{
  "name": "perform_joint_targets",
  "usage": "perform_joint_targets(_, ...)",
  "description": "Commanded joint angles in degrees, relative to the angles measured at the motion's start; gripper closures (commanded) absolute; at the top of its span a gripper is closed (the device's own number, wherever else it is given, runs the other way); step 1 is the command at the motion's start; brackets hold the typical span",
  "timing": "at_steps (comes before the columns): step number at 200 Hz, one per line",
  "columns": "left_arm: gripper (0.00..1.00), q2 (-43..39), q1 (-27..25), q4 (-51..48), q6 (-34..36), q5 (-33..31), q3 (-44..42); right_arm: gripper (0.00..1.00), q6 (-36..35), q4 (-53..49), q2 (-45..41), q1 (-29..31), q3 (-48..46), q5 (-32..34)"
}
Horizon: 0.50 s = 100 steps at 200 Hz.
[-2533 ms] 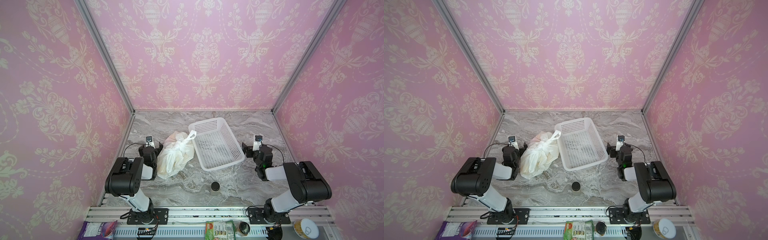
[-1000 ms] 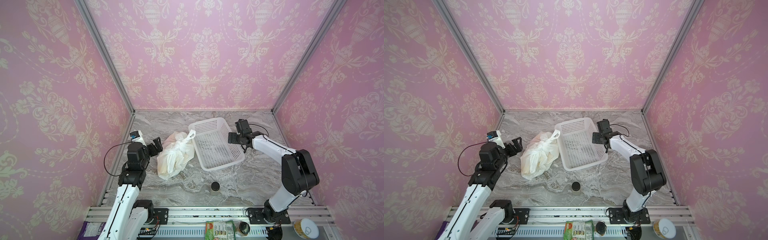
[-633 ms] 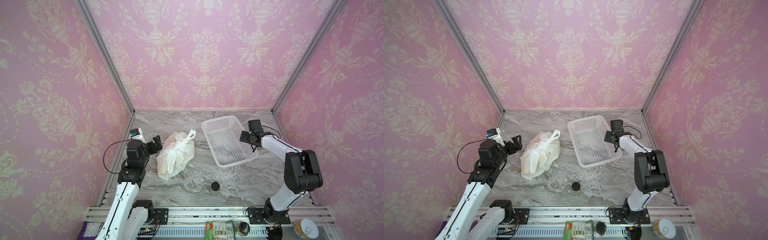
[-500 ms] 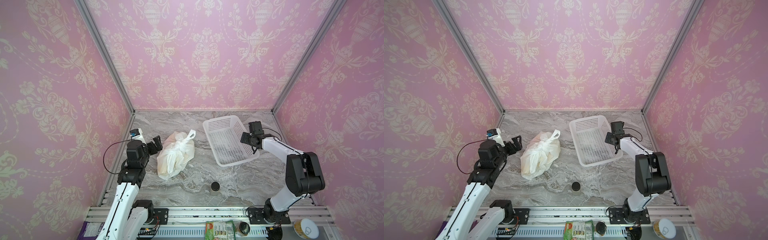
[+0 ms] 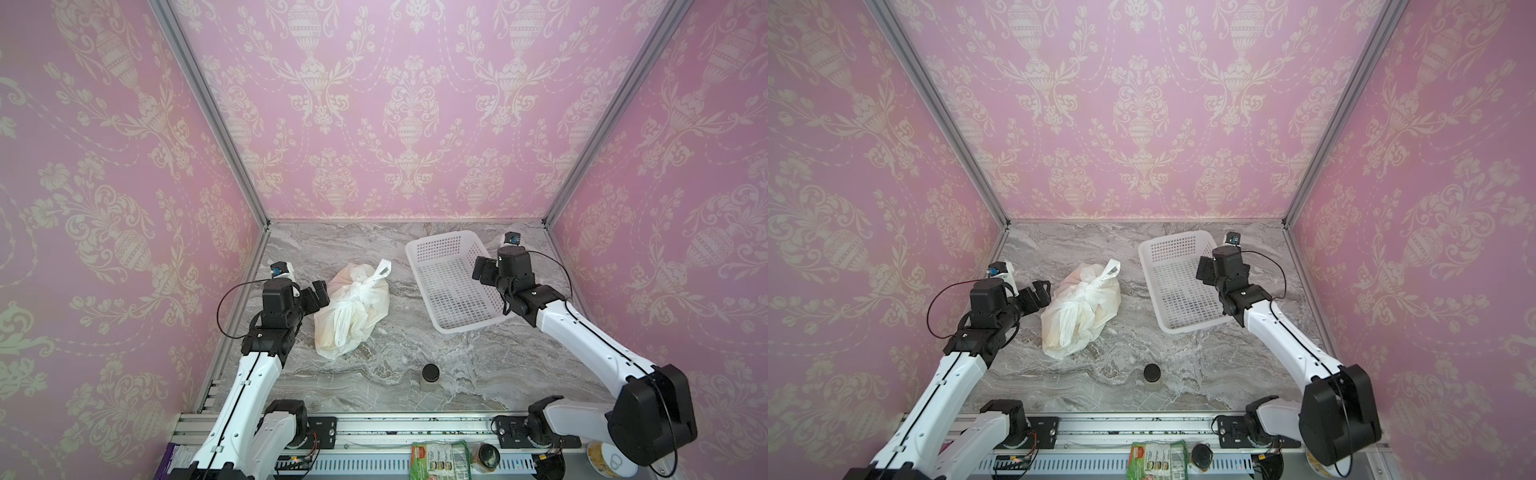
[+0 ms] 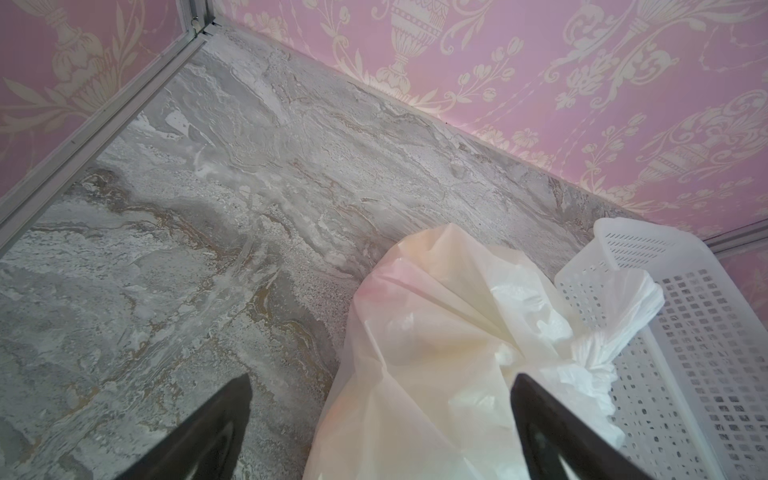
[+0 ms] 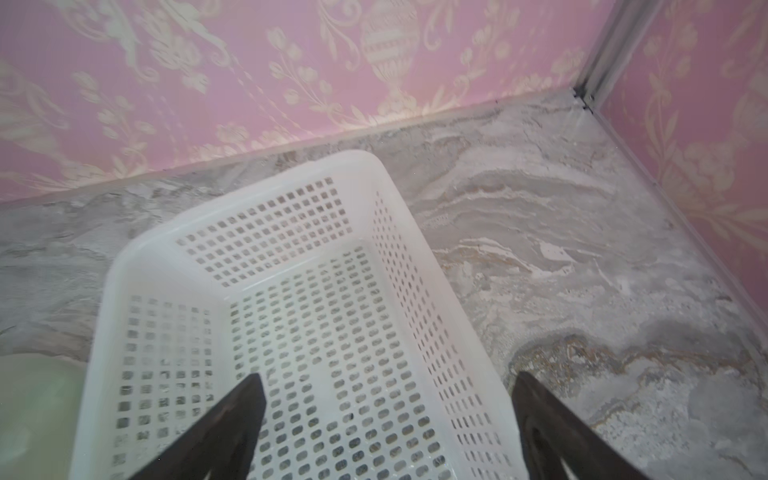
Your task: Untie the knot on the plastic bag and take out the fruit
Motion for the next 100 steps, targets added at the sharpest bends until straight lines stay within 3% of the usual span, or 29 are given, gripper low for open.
perform_joint_targets(1,0.01,-0.03,0.27,2.36,-1.09,2.91,-1.37,0.06,-7.67,5.05,-2.41,7.24,-1.75,-2.42)
perform_joint_targets(55,0.02,3.32,0.28,6.03,-2.14,5.73,-1.62,0.06,-22.52,5.78,5.03,26.81,4.09,-5.87)
perform_joint_targets(100,0.05,3.49,0.10,8.53,-3.30,9.14,-2.30,0.08,-21.14,7.04,19.92,32.09,13.16,-12.74)
